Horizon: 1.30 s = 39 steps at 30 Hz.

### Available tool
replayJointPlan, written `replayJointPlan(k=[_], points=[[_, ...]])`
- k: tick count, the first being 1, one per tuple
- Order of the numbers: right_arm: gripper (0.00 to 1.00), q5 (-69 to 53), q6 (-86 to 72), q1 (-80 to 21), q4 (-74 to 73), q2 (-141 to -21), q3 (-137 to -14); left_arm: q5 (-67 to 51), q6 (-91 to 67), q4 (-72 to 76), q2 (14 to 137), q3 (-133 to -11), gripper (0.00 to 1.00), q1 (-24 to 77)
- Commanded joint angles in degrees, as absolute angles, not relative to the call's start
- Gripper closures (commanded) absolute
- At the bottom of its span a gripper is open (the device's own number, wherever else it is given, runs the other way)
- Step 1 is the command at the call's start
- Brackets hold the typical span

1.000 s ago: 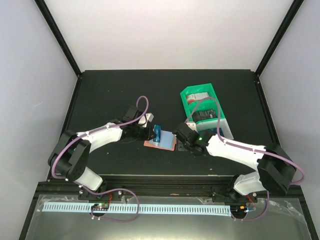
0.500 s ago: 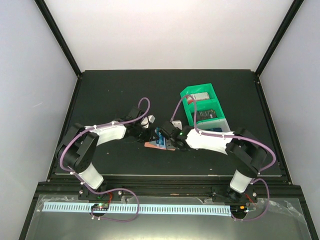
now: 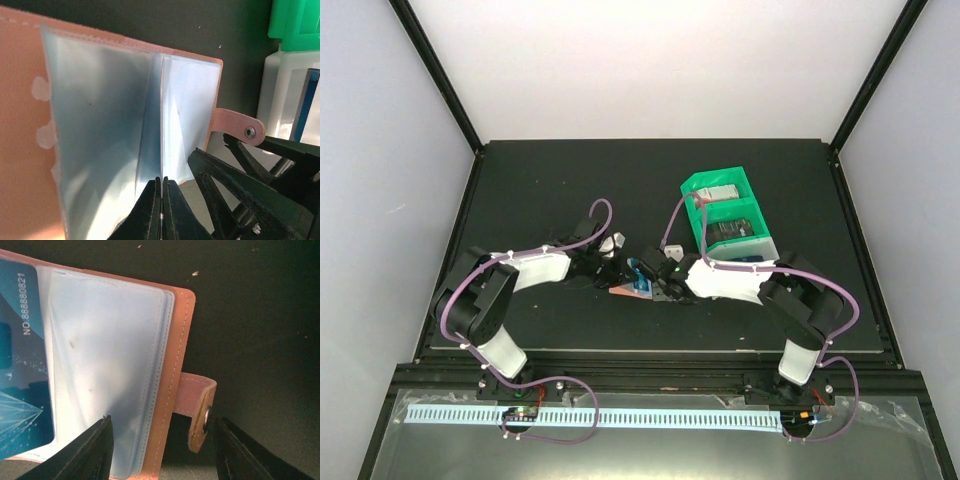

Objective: Put the credit cards into the card holder
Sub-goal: Insert the credit card into the card holder.

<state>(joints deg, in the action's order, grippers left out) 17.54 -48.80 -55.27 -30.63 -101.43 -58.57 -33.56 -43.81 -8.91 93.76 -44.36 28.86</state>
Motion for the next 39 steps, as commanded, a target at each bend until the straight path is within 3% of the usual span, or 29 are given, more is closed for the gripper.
replayJointPlan(k=[1, 25, 32, 39], points=[[0.45, 18.87, -50.99, -55.55, -30.25, -102.04, -57.40, -38.23, -48.61, -5.37, 95.23, -42.38, 0.98, 27.99], [0.51, 16.88, -52.20, -55.55, -28.36, -103.14, -56.37, -41.89, -54.09, 0.56, 99.86, -41.26, 0.96, 26.63], [0.54, 15.36, -51.90, -55.46, -26.13, -102.42, -55.28, -41.53, -49.50, -1.10, 102.69, -43.60, 0.90, 27.00], [0.55, 16.64, -52.41, -55.32, -26.85, -101.09, -55.34, -35.43, -40.27, -10.20, 100.43, -47.49, 0.77, 28.69]])
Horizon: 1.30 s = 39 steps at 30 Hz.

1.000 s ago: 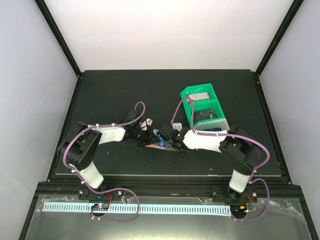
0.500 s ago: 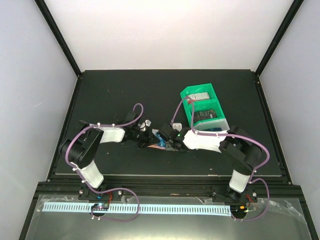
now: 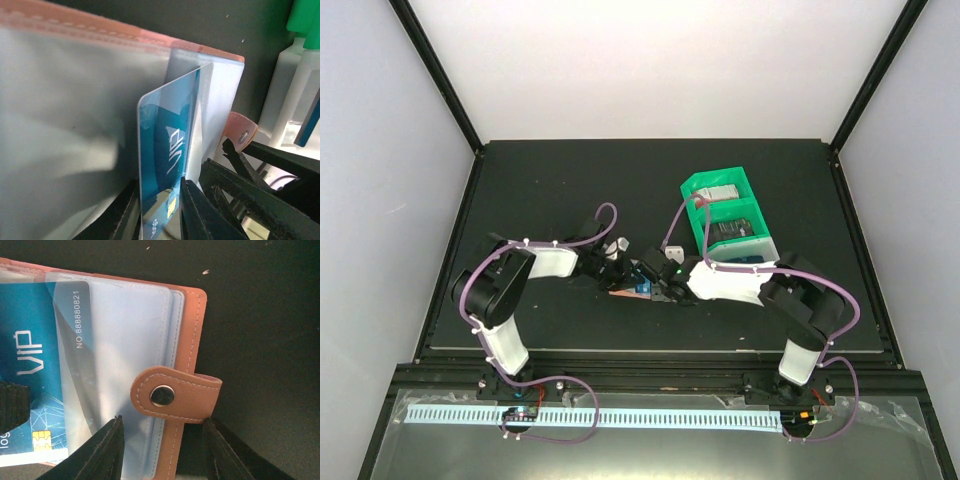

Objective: Put the credit cards into the card holder
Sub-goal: Insert the credit card into the card holder.

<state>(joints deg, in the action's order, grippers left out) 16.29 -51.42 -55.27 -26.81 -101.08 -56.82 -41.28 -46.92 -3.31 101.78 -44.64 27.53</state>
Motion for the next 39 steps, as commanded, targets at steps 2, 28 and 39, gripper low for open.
replayJointPlan(k=[2, 28, 39], points=[[0.55, 17.21, -52.60, -55.24, -27.11, -100.34, -55.26, -32.83, -38.24, -13.03, 99.28, -48.06, 0.73, 28.83], [0.59, 13.61, -48.92, -53.41, -22.63, -99.20, -54.76, -24.70, -28.16, -17.02, 101.34, -54.78, 0.83, 33.46], [0.46, 19.40, -52.07, -52.82, -26.79, -95.76, -55.22, -23.74, -24.61, -19.59, 103.58, -58.29, 0.86, 34.35]])
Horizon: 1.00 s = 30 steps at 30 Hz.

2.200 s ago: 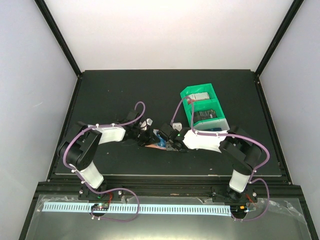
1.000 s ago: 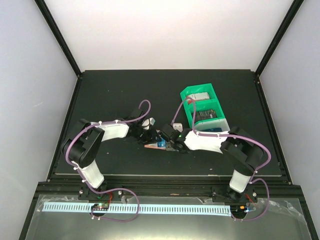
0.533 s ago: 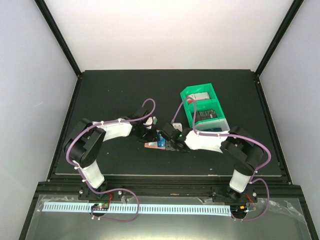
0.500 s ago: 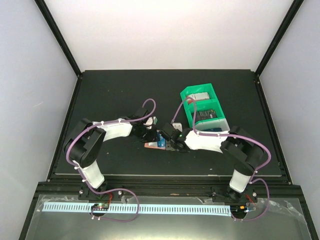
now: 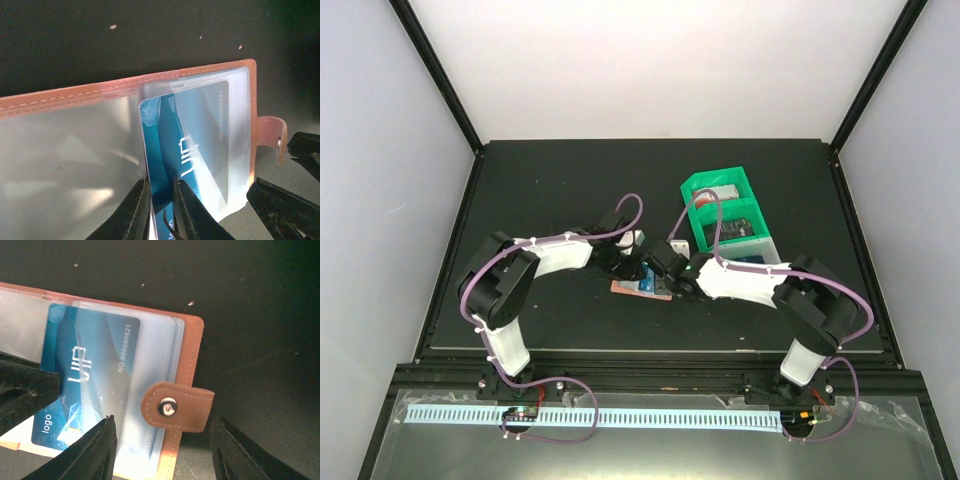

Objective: Put the credit cards into the card holder
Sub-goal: Insert the credit card into the card holder.

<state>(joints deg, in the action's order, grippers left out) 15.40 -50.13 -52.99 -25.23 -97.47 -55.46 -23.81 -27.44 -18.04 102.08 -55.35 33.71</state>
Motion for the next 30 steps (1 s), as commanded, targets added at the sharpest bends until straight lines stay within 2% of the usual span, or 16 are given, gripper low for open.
replayJointPlan(k=[1, 7, 14, 22, 30], points=[[0.46, 19.78, -52.18, -52.69, -27.25, -95.88, -55.46, -23.39, -24.36, -19.75, 103.70, -58.42, 0.86, 34.39], [0.49, 16.16, -55.28, -52.21, -28.18, -95.16, -53.72, -22.50, -23.94, -20.46, 103.54, -58.63, 0.89, 34.54], [0.64, 8.97, -57.12, -52.16, -21.95, -93.88, -49.17, -22.78, -23.87, -20.41, 103.58, -58.23, 0.90, 34.95], [0.78, 8.59, -55.96, -51.02, -20.56, -97.28, -50.67, -24.25, -24.63, -19.90, 104.06, -57.97, 0.92, 35.56], [0.80, 9.09, -53.56, -49.67, -20.39, -97.72, -51.01, -29.57, -25.82, -16.97, 104.91, -57.18, 0.92, 36.42]])
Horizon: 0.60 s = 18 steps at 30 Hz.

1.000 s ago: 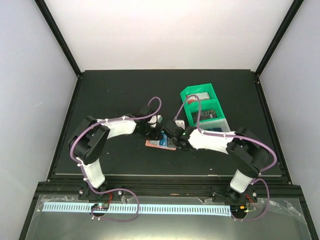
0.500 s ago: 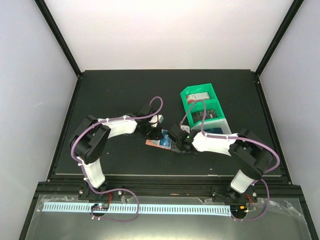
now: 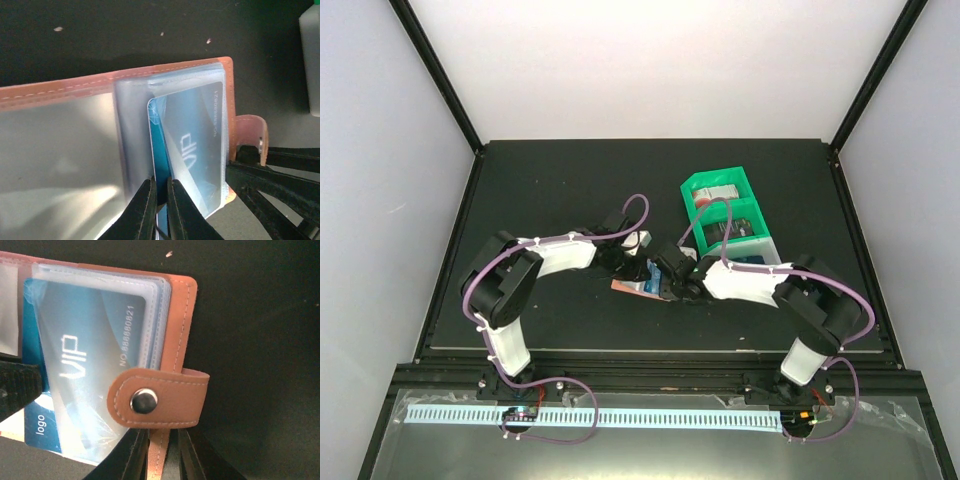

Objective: Put the credit cards into the card holder
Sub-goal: Insert the credit card into the card holder.

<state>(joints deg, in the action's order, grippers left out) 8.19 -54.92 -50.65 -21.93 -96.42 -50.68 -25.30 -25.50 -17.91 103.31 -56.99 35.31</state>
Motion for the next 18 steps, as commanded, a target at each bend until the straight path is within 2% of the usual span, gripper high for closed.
replayJointPlan(k=[1, 4, 9, 16, 18], points=[[0.80, 9.30, -53.45, -49.53, -20.39, -97.42, -50.72, -30.44, -26.02, -16.46, 105.01, -57.11, 0.92, 36.45], [0.80, 9.70, -52.97, -49.08, -20.30, -95.99, -49.86, -31.34, -26.86, -15.99, 105.03, -57.03, 0.92, 36.39], [0.77, 9.51, -51.60, -48.92, -20.46, -91.84, -48.90, -23.89, -26.72, -19.46, 100.73, -56.82, 0.91, 36.44], [0.77, 5.51, -50.12, -48.93, -19.74, -87.19, -47.84, -22.49, -24.88, -21.99, 95.79, -56.19, 0.90, 36.43], [0.77, 4.24, -50.08, -48.87, -19.27, -86.86, -47.80, -22.44, -24.63, -22.38, 96.06, -56.12, 0.87, 36.48]])
